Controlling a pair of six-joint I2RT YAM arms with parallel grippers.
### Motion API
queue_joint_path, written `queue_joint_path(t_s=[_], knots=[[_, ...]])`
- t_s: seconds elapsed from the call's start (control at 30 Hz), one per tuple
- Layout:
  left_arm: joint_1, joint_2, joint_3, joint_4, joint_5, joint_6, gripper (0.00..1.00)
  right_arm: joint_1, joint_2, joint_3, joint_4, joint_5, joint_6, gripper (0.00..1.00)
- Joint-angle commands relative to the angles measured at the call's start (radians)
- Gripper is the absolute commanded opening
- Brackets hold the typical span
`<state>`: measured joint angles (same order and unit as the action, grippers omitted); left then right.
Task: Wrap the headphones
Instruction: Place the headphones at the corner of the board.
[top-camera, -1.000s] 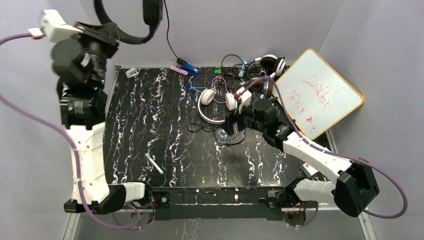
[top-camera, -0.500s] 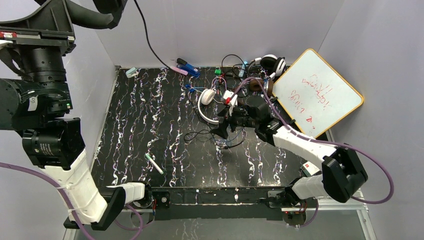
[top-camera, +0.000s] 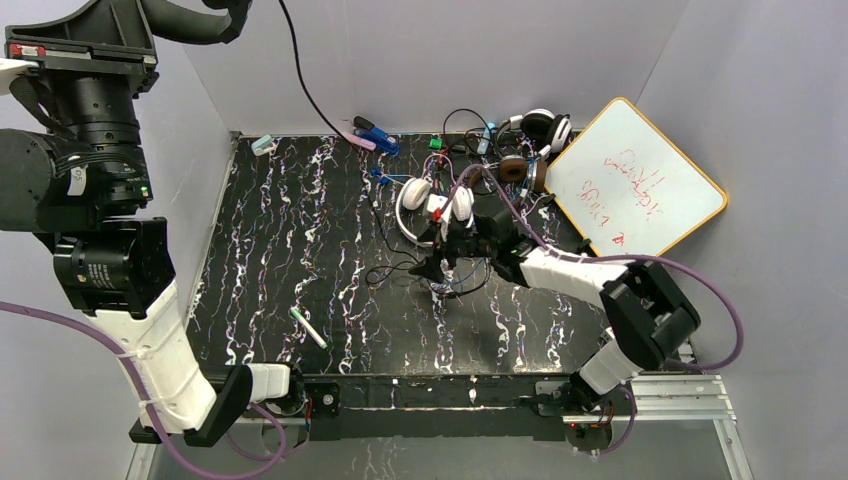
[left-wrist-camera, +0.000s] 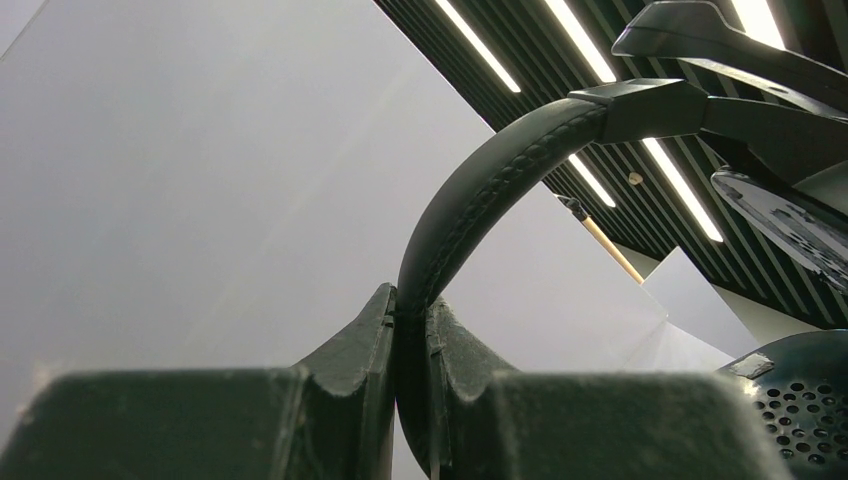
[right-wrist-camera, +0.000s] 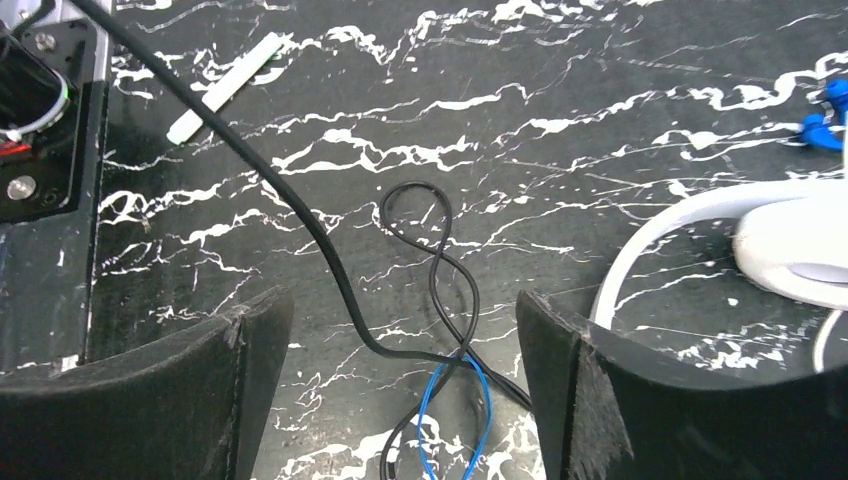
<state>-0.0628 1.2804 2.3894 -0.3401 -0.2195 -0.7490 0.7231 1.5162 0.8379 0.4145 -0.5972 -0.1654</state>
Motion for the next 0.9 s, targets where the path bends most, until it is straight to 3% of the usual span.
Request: queue_joint_path(t_s=[0.0,0.07,0.13,0.33,0.5,0.7,0.8,0.87], knots=[[-0.005,-0.008,0.025,0.069,-0.034,-0.014,0.06,0.033,0.074,0.056,0.08,-0.013,-0.028,0.87],[-0.006,-0.006,0.029,0.069,-0.038,-0.01,0.06,0.047,0.095,0.042,0.107,0.005,-0.027,0.8],[-0.009,-0.006,0.031,0.068,-0.043,-0.005,0.06,0.053,0.11,0.031,0.147,0.021,0.0,0.67],[-0.012,-0.027,-0.062,0.063,-0.084,0.016,0.04,0.053,0.063,0.127,0.115,0.096,0.111,0.01],[-0.012,-0.064,-0.268,0.069,-0.157,-0.002,0.03,0.052,-0.058,0.345,-0.055,0.332,0.111,0.01],[-0.012,-0.125,-0.515,0.089,-0.222,-0.048,0.02,-0.093,0.045,1.021,-0.594,0.555,0.071,0.01],[-0.012,-0.151,-0.595,0.109,-0.238,-0.061,0.02,-0.187,0.092,1.267,-0.692,0.694,0.123,0.01],[-0.012,-0.161,-0.618,0.108,-0.254,-0.064,0.02,-0.222,0.093,1.347,-0.689,0.809,0.14,0.01]])
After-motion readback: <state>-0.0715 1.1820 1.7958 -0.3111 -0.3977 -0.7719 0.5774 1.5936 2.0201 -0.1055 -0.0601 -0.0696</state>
